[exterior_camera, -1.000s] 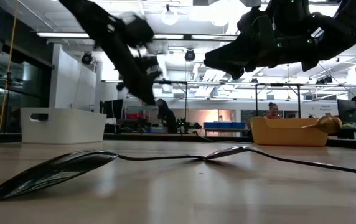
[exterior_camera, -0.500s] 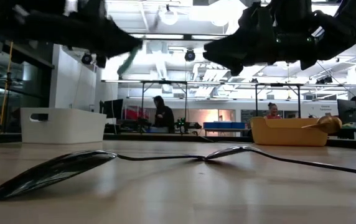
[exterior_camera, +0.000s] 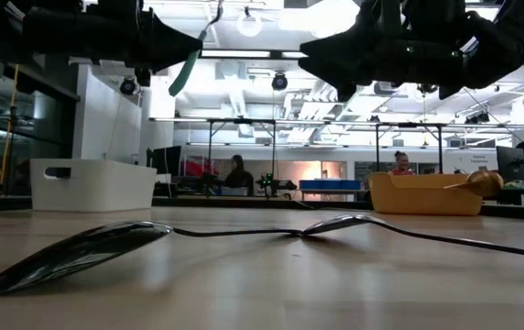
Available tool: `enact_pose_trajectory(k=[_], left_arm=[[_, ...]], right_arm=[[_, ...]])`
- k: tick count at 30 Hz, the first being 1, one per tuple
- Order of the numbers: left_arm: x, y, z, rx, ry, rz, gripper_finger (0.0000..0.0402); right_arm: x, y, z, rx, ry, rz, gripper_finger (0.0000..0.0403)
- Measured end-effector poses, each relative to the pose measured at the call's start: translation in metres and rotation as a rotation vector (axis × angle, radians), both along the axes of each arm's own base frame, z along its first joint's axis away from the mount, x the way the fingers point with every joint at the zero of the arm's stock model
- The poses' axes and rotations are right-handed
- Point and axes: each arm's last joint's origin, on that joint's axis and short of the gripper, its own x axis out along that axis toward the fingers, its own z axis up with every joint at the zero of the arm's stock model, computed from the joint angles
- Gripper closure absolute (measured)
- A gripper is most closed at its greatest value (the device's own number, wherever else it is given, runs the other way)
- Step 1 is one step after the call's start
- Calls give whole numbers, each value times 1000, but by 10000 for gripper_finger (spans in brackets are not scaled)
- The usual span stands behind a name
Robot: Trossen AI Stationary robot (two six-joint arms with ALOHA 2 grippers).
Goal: Sort silverware by color (type)
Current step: Put the green spoon into the blue bin
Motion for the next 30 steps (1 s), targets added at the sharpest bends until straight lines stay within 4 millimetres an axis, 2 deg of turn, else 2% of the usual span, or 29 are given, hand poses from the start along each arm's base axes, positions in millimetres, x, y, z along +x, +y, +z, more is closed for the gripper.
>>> enact_pose_trajectory(k=[7, 11, 14, 18, 24, 30], left_arm=[[0, 0, 0, -6, -8, -1, 361], [3, 0, 1, -16, -44, -4, 361], [12, -1, -4, -13, -73, -30, 361], [28, -3, -22, 8, -53, -83, 361], [53, -5, -35, 22, -69, -179, 361], [68, -10, -42, 20, -44, -204, 361]], right_arm=[[0, 1, -2, 10, 22, 10, 252], [2, 8, 0, 22, -14, 24, 252], [12, 16, 1, -4, -49, 8, 252], [31, 25, 0, -50, -45, -10, 252], [55, 27, 0, -46, -44, -12, 252], [59, 31, -2, -36, -36, -89, 252]])
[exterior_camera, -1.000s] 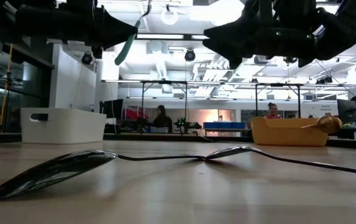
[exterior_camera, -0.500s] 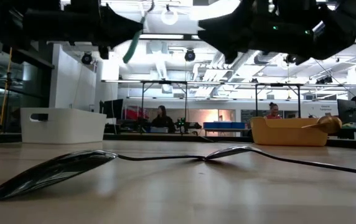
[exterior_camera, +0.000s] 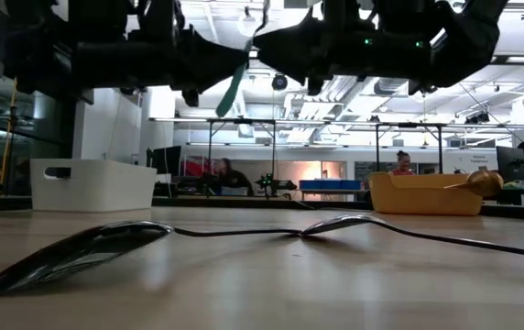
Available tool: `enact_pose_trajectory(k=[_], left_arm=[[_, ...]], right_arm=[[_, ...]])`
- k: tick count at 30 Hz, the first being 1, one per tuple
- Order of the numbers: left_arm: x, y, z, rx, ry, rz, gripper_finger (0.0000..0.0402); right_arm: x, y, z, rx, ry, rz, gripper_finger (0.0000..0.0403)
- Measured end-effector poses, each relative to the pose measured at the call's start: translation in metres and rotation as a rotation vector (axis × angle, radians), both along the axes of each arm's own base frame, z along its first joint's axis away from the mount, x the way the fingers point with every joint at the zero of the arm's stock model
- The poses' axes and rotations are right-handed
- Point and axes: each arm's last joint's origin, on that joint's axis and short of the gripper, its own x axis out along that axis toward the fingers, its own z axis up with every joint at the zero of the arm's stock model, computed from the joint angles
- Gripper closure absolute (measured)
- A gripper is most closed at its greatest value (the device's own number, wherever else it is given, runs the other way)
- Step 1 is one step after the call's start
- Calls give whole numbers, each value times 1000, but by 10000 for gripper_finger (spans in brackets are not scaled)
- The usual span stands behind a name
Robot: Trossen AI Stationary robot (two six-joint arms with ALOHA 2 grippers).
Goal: Sort silverware by color (type)
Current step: Put the green spoon into the blue bin
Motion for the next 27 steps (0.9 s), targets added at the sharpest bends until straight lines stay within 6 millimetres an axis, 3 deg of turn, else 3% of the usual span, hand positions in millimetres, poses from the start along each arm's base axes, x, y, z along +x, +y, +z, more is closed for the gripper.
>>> enact_pose_trajectory(k=[11, 18, 21, 24, 27], left_arm=[[21, -10, 1, 27, -5, -38, 361], [24, -10, -1, 38, 7, -50, 361], [24, -10, -1, 40, 6, -43, 361], [24, -9, -1, 39, 10, -38, 361], [24, -9, -2, 23, 13, -32, 335]], right_arm=[[-1, 7, 2, 73, -25, 6, 252], [0, 7, 1, 59, -16, 6, 257], [0, 7, 1, 65, -16, 7, 290], [-1, 7, 1, 64, -16, 9, 359], [-1, 7, 1, 67, -13, 10, 369]])
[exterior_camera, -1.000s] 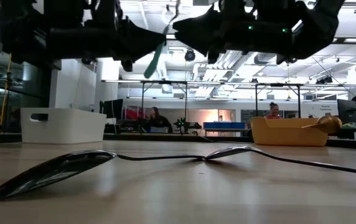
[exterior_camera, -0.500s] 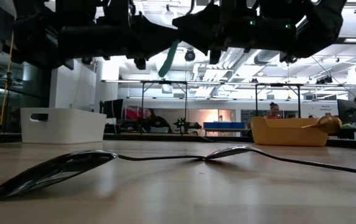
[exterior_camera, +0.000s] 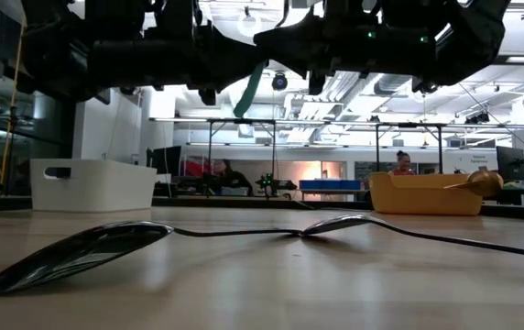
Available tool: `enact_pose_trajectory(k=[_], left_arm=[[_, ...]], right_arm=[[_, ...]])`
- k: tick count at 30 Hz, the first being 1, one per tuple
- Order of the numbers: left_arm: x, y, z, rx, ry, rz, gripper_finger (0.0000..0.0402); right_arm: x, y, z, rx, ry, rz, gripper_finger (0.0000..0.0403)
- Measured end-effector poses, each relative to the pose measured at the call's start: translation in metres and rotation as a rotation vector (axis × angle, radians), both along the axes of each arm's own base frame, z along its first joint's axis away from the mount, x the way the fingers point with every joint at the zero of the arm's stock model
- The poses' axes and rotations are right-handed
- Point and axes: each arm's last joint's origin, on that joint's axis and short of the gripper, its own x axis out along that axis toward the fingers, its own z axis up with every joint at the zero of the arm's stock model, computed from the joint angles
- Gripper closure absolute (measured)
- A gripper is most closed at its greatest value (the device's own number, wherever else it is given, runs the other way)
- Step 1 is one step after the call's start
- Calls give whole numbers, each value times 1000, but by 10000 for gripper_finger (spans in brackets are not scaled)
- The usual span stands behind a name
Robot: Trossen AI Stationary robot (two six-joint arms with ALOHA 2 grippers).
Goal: Sort silverware by color (type)
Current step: Put the green spoon into the blue bin
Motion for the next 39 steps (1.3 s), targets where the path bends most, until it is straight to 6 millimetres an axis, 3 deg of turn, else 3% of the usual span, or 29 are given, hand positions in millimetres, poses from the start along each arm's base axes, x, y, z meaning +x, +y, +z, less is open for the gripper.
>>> enact_pose_trajectory(k=[5, 9, 17, 24, 28, 32, 35, 39], left_arm=[[-7, 2, -2, -4, 28, 35, 255], [-25, 10, 4, -9, 26, 93, 218], [-80, 22, 18, -16, -44, 144, 203], [-103, 18, 23, -5, -104, 60, 202], [-104, 18, 24, 0, -108, 36, 202], [-104, 18, 23, 0, -99, 36, 202], [-104, 18, 23, 1, -102, 36, 202], [-104, 18, 23, 1, -104, 35, 202]], right_arm=[[-2, 0, -1, -7, 61, 0, 369], [-8, 0, 7, -44, 107, -17, 369], [-23, 7, 13, -159, 276, -141, 369], [-21, 23, 19, -51, 307, -12, 369], [-18, 47, 40, 33, 505, 140, 369], [-25, 84, 77, 88, 794, 210, 369], [-42, 111, 101, 203, 1013, 188, 369], [-75, 141, 117, 379, 1232, 53, 369]])
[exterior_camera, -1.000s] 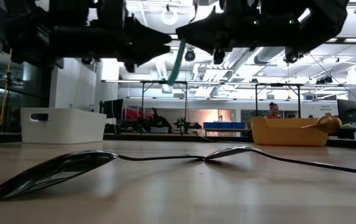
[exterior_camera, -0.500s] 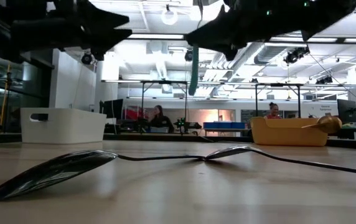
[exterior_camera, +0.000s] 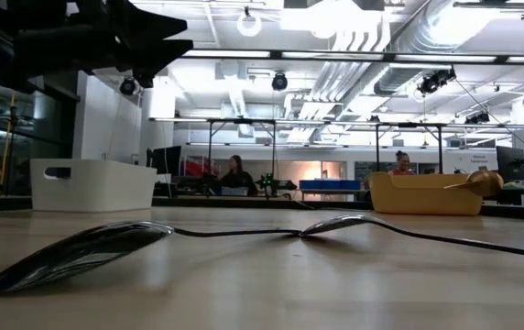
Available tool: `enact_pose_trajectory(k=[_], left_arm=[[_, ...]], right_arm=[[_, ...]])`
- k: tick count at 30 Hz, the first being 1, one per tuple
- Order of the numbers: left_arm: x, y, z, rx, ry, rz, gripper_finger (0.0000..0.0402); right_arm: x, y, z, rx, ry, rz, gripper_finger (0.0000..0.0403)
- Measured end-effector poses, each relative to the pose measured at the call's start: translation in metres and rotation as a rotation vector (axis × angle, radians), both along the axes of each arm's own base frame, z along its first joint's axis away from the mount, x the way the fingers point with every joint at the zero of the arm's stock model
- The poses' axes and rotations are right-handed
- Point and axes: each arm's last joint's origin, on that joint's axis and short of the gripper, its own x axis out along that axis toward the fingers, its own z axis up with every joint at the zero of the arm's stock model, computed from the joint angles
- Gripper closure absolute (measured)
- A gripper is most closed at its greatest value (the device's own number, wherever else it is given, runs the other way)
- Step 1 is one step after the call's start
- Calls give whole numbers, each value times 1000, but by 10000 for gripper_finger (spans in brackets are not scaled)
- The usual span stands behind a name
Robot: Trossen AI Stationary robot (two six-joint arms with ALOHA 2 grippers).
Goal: Sort silverware by color (type)
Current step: Put the green spoon into the blue bin, then put the black spoon into the transparent bin
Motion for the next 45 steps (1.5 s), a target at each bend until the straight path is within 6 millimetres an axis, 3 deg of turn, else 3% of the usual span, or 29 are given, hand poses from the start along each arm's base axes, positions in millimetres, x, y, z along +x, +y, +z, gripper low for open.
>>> enact_pose_trajectory(k=[5, 11, 15, 26, 37, 45], left_arm=[[0, 0, 0, -2, 2, 2, 202], [0, 0, -1, -51, 3, -5, 202], [0, 0, -1, -52, 8, -4, 202], [1, 0, -3, -56, 33, -4, 202], [1, 0, -5, -56, 48, 2, 202], [1, 0, -5, -54, 47, 6, 202]], right_arm=[[-43, 30, -12, -8, 196, -227, 369], [-83, 38, -58, -110, 341, -501, 369], [-90, 43, -78, -67, 376, -535, 369], [-96, 41, -103, -34, 473, -546, 367], [-94, 46, -100, 29, 511, -491, 306], [-85, 54, -59, 59, 415, -446, 303]])
